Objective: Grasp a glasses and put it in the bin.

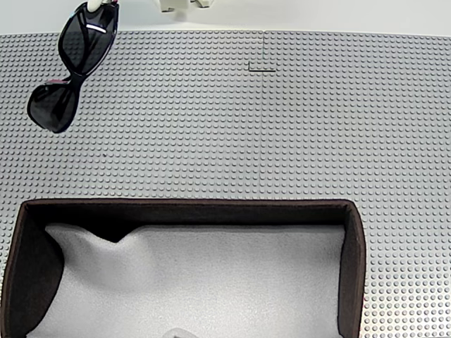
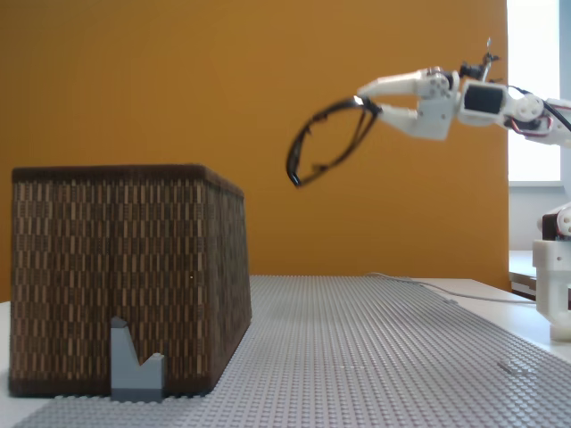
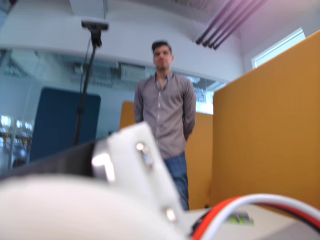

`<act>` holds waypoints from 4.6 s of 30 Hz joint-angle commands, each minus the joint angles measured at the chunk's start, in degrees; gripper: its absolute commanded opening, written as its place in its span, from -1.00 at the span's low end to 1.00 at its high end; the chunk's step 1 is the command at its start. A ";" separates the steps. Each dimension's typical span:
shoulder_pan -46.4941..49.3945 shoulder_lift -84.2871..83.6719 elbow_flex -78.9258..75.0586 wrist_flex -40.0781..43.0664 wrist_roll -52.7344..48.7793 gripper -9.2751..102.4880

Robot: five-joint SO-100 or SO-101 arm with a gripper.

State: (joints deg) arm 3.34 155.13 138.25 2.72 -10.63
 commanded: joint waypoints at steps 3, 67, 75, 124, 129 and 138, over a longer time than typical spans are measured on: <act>-1.23 -12.22 -12.66 -4.92 -0.88 -0.85; -4.22 7.82 -12.92 56.78 8.88 -0.50; -4.04 15.12 -11.34 68.12 8.53 -0.08; -5.01 20.13 -12.04 73.30 4.39 -0.84; -5.10 20.21 -12.04 73.30 4.22 -0.84; -5.01 20.30 -11.60 73.21 3.87 -0.84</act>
State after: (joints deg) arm -0.62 174.81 126.39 75.59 -5.62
